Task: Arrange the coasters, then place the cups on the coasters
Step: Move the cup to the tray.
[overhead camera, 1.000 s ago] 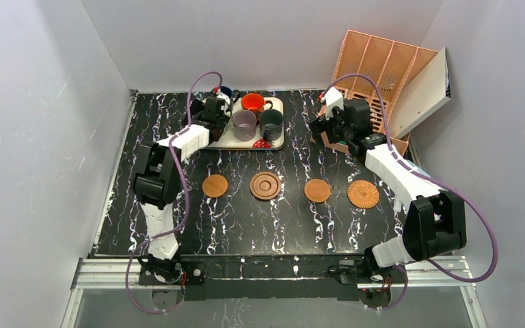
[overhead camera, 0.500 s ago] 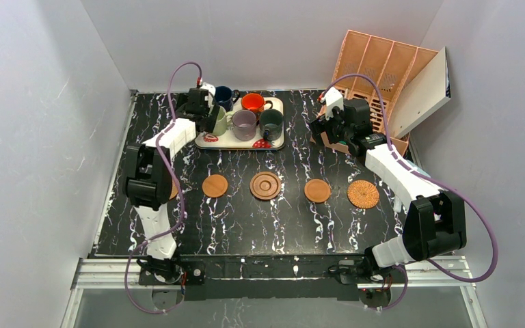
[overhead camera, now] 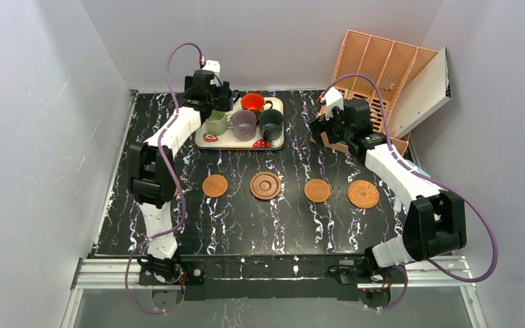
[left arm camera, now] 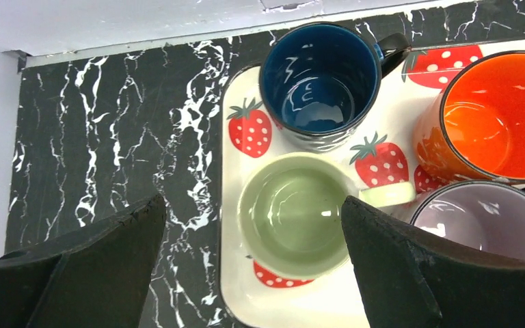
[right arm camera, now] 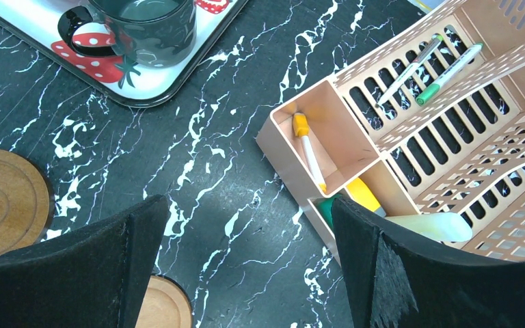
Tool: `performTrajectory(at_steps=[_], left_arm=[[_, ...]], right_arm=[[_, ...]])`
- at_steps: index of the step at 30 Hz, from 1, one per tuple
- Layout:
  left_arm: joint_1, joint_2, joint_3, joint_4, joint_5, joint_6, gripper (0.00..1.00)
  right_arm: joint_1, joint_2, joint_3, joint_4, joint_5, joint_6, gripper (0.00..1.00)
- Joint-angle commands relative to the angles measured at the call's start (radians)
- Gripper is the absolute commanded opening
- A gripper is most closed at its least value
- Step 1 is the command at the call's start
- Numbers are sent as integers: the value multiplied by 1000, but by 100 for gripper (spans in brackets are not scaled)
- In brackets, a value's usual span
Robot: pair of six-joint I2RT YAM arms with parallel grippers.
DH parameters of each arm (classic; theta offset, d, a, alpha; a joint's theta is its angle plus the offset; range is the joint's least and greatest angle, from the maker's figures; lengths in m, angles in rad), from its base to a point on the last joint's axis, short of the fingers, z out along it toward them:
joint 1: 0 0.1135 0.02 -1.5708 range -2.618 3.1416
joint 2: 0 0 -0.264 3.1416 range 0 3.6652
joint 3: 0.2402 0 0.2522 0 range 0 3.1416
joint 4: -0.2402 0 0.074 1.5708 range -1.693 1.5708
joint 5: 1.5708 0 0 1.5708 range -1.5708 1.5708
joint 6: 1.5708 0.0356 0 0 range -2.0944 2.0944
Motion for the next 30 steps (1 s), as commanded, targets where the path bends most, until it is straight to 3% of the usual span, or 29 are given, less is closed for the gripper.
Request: performTrajectory(at_steps=[1, 11, 18, 25, 30], left_arm=[[-41, 77, 74, -60, -79, -41, 98], [-64, 158, 110, -44, -228, -60, 98], [-69, 171, 165, -49, -180, -65, 98], [-75, 197, 158, -45, -258, -32, 98], [-75, 171, 116, -57, -194, -7, 98]], right_arm=[[-7, -24, 14, 22, -9, 4, 99], [-7, -25, 12, 22, -12, 3, 99], [-7, -14, 12, 21, -6, 1, 99], [-7, -22, 12, 21, -9, 0, 99], [-7, -21, 13, 21, -9, 0, 99]])
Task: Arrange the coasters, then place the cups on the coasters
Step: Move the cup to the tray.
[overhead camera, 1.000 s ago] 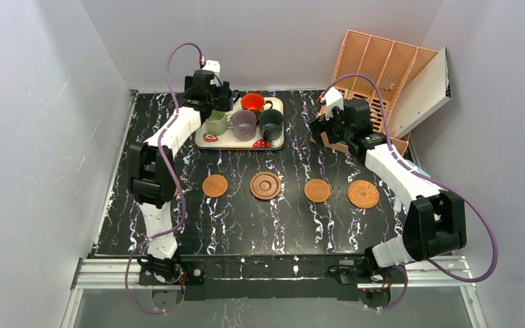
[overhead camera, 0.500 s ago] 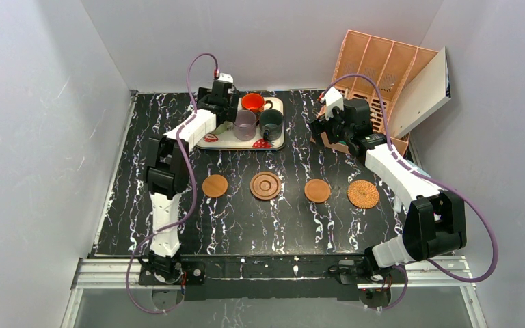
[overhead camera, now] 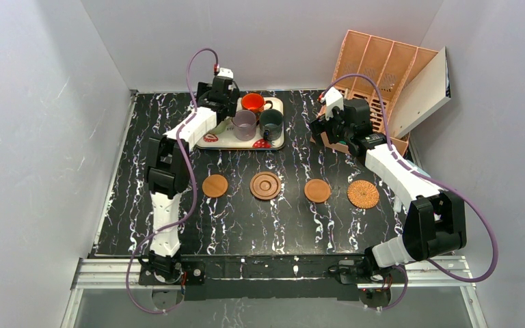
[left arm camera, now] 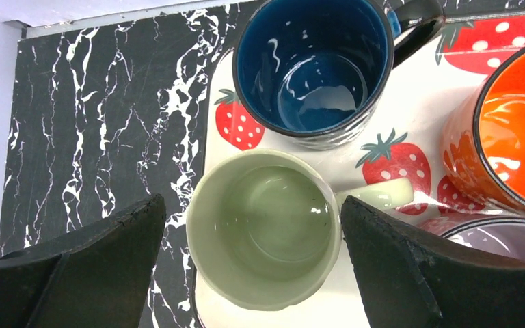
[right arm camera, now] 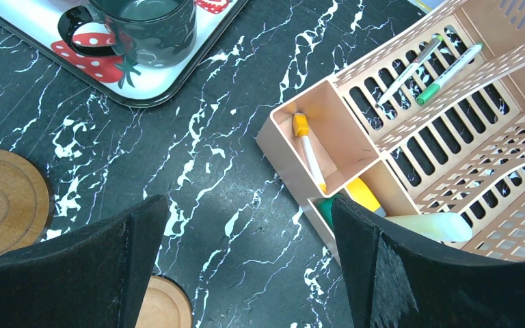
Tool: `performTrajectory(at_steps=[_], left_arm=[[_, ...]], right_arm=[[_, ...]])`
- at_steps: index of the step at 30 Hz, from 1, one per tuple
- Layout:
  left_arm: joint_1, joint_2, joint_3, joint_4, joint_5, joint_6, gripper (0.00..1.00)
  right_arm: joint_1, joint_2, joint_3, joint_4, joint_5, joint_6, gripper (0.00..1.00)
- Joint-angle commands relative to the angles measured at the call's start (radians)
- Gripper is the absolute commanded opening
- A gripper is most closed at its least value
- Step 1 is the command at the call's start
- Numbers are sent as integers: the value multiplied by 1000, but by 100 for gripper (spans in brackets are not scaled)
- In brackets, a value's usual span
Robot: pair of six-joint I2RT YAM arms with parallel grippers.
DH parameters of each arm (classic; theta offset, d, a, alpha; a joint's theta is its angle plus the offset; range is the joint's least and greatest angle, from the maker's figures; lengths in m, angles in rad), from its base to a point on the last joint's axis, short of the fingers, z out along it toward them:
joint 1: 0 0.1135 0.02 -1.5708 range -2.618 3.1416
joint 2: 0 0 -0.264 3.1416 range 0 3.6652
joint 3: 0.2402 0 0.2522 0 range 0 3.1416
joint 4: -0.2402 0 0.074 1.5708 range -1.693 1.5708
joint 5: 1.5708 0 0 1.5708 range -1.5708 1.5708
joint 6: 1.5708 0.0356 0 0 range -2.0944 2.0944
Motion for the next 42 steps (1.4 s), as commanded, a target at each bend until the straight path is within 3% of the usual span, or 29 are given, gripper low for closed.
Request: performTrajectory(at_steps=[1, 19, 28, 38, 42], left_arm=[[-3, -41, -37, -17, 20, 28, 98], [1, -170, -245, 13, -26, 101, 98], [46, -62, -143, 35, -133, 94, 98], [88, -67, -134, 40, -132, 115, 98], [90, -110, -137, 26, -52, 114, 98]], right_arm=[[-7, -21, 14, 21, -9, 0, 99], [-7, -34, 14, 20, -14, 0, 99], [-8, -32, 13, 21, -14, 0, 99], [-9, -31, 14, 20, -17, 1, 99], [-8, -28, 14, 19, -15, 1, 99]])
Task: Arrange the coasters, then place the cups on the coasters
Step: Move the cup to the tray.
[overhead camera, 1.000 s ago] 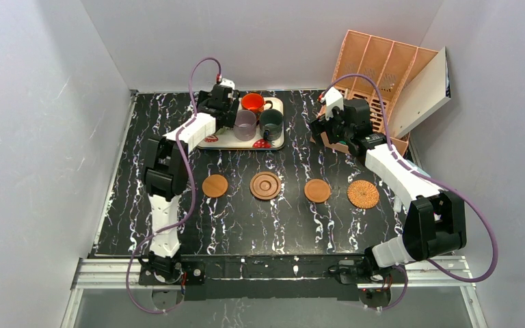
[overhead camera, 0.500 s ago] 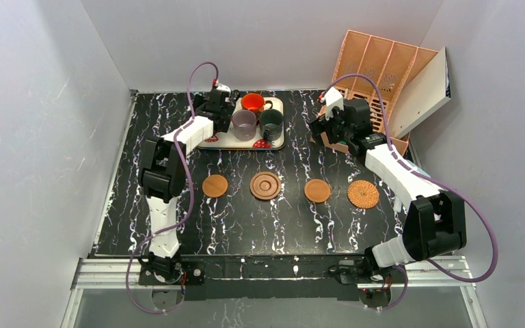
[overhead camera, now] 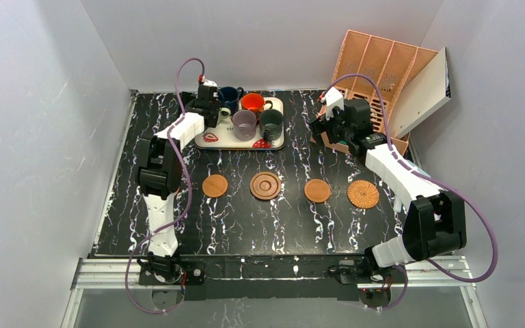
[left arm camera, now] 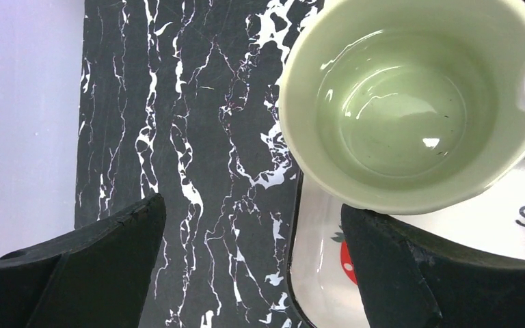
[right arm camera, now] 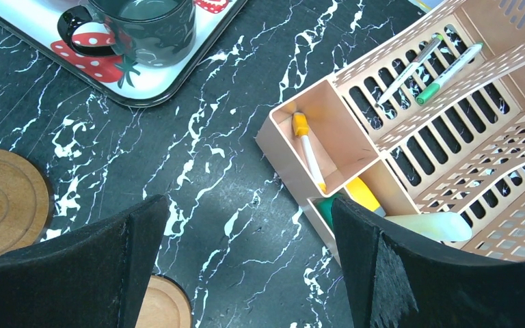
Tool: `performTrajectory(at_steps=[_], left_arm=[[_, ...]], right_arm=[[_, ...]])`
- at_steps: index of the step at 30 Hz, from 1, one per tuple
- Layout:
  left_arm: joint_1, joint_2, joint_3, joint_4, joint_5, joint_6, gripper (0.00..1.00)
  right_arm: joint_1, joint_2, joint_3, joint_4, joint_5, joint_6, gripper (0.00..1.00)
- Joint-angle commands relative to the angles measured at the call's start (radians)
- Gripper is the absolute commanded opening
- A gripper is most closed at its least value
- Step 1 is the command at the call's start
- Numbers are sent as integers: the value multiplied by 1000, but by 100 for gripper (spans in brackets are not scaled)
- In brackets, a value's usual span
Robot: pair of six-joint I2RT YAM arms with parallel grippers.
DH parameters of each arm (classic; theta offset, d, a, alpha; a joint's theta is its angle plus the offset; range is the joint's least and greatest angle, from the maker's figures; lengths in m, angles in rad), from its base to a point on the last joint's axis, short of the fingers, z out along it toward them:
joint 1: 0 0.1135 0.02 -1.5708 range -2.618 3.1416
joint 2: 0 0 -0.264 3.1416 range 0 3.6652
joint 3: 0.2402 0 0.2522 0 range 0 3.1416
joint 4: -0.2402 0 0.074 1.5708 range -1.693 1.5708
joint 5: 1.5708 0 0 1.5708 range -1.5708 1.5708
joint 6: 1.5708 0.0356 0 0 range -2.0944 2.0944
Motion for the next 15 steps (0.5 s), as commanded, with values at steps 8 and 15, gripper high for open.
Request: performTrajectory(at_steps=[8, 15], left_arm=[[5, -84, 115, -27, 250, -94, 98], [-37, 12, 253, -76, 210, -131, 98]], right_arm=[[-7, -8, 13, 20, 3, -3, 99], [-8, 8, 14, 20, 18, -12, 99]])
